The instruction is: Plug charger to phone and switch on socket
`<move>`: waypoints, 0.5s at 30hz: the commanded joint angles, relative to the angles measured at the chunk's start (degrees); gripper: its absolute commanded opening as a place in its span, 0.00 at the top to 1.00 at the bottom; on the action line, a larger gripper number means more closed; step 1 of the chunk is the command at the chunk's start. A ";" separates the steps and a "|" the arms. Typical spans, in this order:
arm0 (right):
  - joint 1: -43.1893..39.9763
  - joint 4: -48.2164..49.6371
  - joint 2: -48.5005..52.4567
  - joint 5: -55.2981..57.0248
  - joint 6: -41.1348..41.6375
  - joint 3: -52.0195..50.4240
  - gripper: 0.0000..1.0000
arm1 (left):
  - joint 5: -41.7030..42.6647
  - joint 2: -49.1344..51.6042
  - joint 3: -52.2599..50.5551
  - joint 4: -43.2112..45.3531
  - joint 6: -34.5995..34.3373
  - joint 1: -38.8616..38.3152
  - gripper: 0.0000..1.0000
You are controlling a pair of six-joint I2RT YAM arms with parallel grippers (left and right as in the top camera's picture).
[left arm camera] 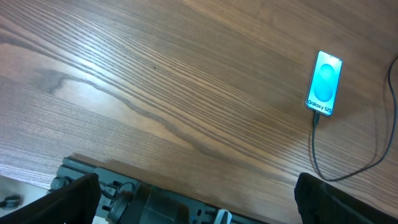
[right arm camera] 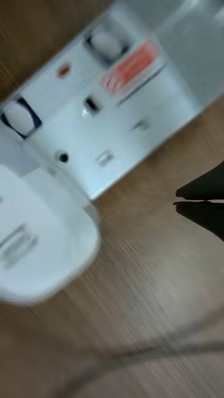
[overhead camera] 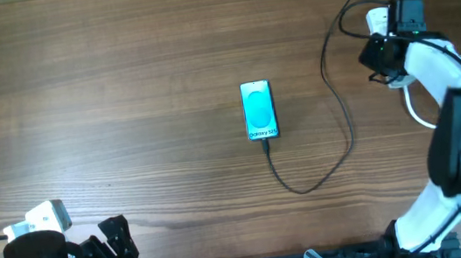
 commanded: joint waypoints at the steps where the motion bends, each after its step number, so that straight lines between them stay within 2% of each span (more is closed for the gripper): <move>1: 0.96 -2.45 -11.47 -0.92 -3.34 0.20 0.95 | -0.57 -0.24 -0.42 -0.04 0.07 -0.15 0.00; 8: 9.49 -9.86 -31.54 1.11 -6.19 0.20 0.95 | -0.57 -1.07 -0.42 -0.04 0.07 -0.15 0.00; 13: 12.59 -20.59 -53.77 5.40 -5.84 0.22 0.95 | -0.57 -1.07 -0.42 -0.04 0.07 -0.15 0.00; 14: 12.59 -23.91 -59.01 5.31 -5.84 0.22 0.79 | -0.57 -1.07 -0.42 -0.02 0.07 -0.15 0.00; 15: 12.59 -26.27 -62.01 5.29 -5.84 0.22 0.44 | -0.57 -1.07 -0.42 -0.04 0.07 -0.15 0.00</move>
